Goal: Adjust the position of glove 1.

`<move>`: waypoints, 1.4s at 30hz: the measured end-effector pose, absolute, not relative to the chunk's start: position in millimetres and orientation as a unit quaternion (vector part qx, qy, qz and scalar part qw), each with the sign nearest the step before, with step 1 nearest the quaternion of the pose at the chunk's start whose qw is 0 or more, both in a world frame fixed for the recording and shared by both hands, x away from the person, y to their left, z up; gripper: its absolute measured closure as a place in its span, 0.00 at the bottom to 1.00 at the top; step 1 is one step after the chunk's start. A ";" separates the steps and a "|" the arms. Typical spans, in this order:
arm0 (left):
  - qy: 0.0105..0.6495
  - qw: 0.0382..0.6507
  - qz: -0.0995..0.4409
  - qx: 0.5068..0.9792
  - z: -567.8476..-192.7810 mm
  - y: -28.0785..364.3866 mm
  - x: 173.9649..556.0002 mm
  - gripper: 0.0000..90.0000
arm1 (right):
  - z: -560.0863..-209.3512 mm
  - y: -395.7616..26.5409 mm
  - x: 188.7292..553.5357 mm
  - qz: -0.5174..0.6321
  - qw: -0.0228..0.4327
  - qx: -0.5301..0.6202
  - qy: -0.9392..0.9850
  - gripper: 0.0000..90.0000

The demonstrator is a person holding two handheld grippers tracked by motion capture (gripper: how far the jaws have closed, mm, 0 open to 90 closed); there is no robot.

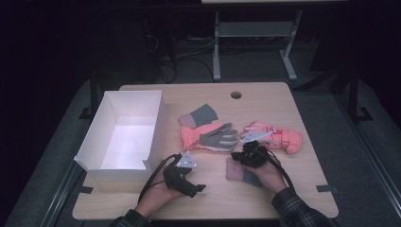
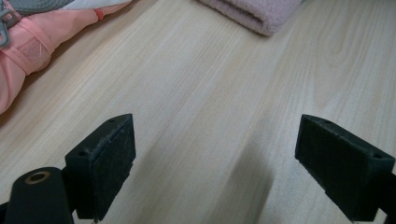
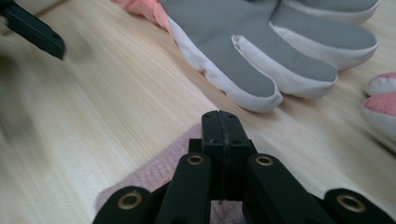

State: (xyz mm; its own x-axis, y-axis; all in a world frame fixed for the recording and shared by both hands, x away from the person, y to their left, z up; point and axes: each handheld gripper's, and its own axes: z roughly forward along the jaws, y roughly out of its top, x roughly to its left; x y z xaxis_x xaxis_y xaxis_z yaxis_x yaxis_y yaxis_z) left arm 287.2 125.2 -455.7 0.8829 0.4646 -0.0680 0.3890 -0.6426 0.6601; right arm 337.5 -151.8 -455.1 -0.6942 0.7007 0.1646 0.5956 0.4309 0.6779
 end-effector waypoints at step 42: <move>0.229 0.346 0.053 0.908 -455.7 125.4 287.0 0.13 | -453.6 -202.3 268.7 0.343 0.083 0.424 0.834 0.70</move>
